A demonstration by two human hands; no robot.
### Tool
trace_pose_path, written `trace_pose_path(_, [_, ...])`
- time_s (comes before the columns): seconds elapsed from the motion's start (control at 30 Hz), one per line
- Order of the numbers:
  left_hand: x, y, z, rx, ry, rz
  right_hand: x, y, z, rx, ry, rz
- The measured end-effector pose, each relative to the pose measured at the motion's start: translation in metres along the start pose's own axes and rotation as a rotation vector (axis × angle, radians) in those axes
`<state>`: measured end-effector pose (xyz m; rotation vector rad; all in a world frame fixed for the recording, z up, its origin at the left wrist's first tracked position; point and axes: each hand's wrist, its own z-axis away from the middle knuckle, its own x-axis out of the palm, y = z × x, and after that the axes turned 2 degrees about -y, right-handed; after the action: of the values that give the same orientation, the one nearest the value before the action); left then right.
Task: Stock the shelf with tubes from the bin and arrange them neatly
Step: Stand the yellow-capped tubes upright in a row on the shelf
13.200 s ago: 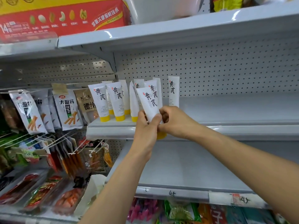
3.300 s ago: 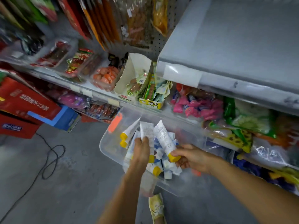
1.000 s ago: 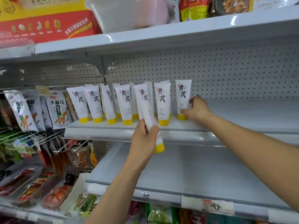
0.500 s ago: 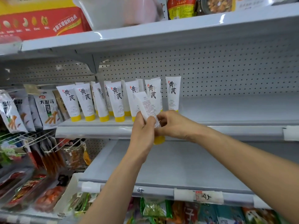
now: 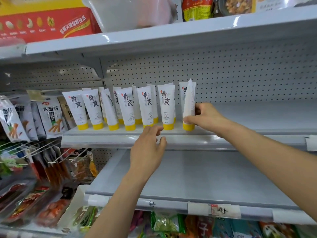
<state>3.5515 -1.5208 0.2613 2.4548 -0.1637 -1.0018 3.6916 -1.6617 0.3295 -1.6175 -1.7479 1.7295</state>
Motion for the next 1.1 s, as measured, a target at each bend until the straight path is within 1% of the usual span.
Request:
trace_pose_path(0.17, [0.001, -0.011, -0.001, -0.020, -0.056, -0.039, 0.004, 0.011, -0.016, 0.053, 0.055, 0.027])
trace_pose_path(0.33, [0.000, -0.022, -0.004, -0.045, -0.098, -0.026, 0.011, 0.014, -0.023, 0.084, 0.062, 0.031])
trace_pose_path(0.67, [-0.002, -0.036, -0.019, -0.004, -0.173, 0.002, 0.021, 0.012, -0.027, 0.131, 0.094, 0.076])
trace_pose_path(0.83, [-0.001, -0.038, -0.011, 0.001, -0.204, 0.017, 0.024, 0.016, -0.022, 0.167, 0.099, 0.073])
trace_pose_path(0.9, [-0.003, -0.036, -0.005, -0.004, -0.214, 0.019, 0.024, 0.018, -0.013, 0.185, 0.131, 0.136])
trace_pose_path(0.97, [-0.004, -0.034, 0.002, -0.014, -0.205, 0.042, 0.024, 0.018, 0.004, 0.179, 0.193, 0.268])
trace_pose_path(1.03, [-0.004, -0.030, 0.011, -0.031, -0.211, 0.058, 0.026, 0.016, 0.026, 0.078, 0.258, 0.450])
trace_pose_path(1.1, [-0.003, -0.027, 0.021, -0.041, -0.226, 0.053, 0.034, 0.013, 0.052, -0.059, 0.272, 0.642])
